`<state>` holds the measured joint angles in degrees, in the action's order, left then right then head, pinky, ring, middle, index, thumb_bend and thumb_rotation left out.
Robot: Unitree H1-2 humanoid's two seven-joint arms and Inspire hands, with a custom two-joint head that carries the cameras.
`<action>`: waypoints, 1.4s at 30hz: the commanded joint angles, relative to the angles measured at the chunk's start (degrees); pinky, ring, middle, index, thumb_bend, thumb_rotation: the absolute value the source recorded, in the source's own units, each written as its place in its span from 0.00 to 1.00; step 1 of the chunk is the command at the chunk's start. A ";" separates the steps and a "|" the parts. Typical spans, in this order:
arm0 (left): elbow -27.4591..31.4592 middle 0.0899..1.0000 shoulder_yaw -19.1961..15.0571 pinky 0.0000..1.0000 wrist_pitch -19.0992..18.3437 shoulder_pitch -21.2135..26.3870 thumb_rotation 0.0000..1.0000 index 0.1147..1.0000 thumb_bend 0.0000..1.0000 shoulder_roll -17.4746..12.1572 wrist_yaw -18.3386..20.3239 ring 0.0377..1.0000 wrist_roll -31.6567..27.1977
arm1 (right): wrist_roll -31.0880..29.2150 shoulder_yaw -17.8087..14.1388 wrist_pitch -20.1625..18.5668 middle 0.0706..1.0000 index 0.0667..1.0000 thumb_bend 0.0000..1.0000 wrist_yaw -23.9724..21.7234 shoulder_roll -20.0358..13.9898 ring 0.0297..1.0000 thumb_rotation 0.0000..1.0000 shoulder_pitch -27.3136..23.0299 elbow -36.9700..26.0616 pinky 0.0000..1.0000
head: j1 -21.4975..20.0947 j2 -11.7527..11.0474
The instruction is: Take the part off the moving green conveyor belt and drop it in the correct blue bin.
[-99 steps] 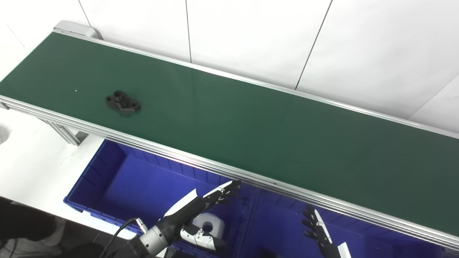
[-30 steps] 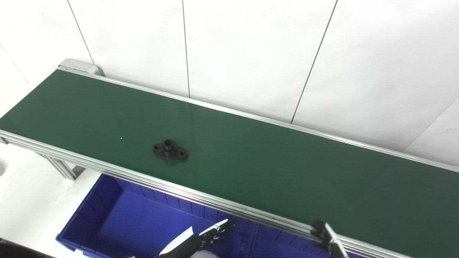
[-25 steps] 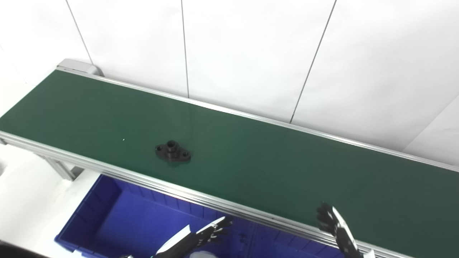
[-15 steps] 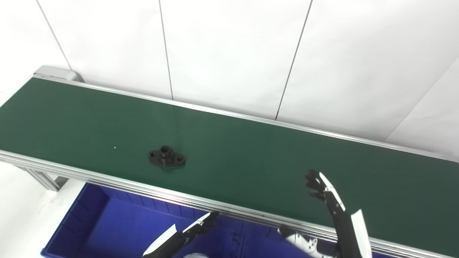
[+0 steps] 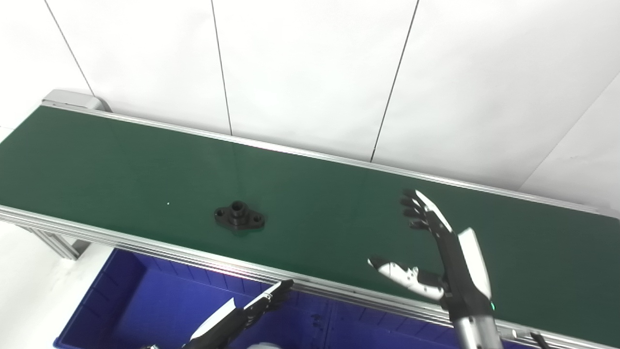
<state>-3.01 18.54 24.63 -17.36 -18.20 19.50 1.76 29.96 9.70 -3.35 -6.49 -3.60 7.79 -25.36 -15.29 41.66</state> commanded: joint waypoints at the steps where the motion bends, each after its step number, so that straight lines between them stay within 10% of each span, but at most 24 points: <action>1: 2.00 0.98 -0.09 0.92 2.28 0.34 0.65 0.98 0.75 -1.27 0.51 0.95 0.20 | 0.53 0.26 -1.48 0.82 0.86 0.78 -0.50 0.14 0.79 0.40 -1.44 -0.23 0.72 | -0.07 0.09; 42: 2.11 0.97 -1.36 0.90 2.27 0.08 0.64 0.97 0.77 -1.99 5.84 0.93 -2.30 | 9.46 10.46 -9.88 0.78 0.83 0.83 -5.35 -0.63 0.74 0.38 -22.08 21.76 0.67 | -3.05 -0.18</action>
<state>-2.82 17.54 24.70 -17.35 -19.33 25.01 0.32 39.16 19.79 -12.99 -12.20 -4.73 -11.70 -2.81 -18.37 41.48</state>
